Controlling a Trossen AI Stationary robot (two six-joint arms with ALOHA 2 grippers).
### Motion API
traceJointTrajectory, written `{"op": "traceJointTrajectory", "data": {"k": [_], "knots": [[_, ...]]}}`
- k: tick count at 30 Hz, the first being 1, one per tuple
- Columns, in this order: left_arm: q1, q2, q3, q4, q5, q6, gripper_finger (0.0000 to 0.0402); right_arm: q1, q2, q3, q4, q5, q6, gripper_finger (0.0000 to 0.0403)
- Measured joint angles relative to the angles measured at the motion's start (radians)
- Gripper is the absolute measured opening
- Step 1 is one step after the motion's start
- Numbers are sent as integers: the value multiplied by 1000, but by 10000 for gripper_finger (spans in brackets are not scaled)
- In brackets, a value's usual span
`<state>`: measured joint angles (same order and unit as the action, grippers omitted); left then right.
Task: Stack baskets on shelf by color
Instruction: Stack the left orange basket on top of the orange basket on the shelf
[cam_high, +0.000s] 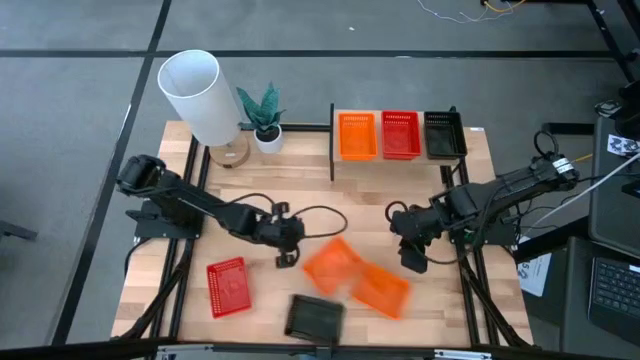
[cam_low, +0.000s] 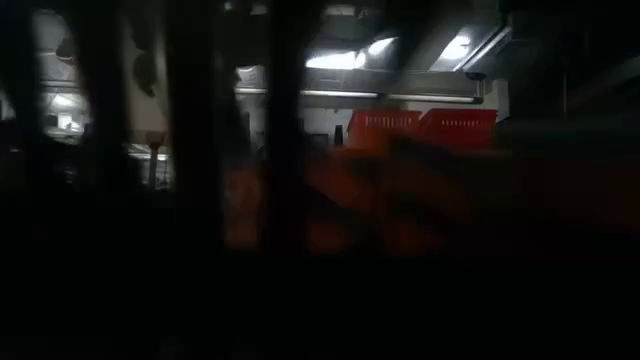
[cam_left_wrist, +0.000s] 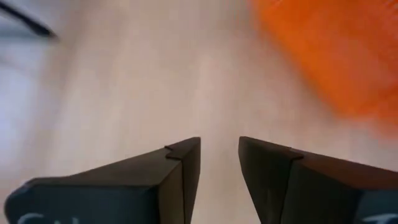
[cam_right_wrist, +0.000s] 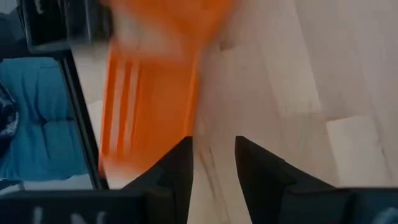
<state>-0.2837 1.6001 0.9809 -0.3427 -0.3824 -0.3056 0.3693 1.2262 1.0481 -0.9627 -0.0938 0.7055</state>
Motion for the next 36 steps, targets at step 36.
{"op": "traceJointTrajectory", "data": {"k": [36], "knots": [[-68,-195,123,-877,-232,-270,102,258,74,-242,310,272,-777,118]]}}
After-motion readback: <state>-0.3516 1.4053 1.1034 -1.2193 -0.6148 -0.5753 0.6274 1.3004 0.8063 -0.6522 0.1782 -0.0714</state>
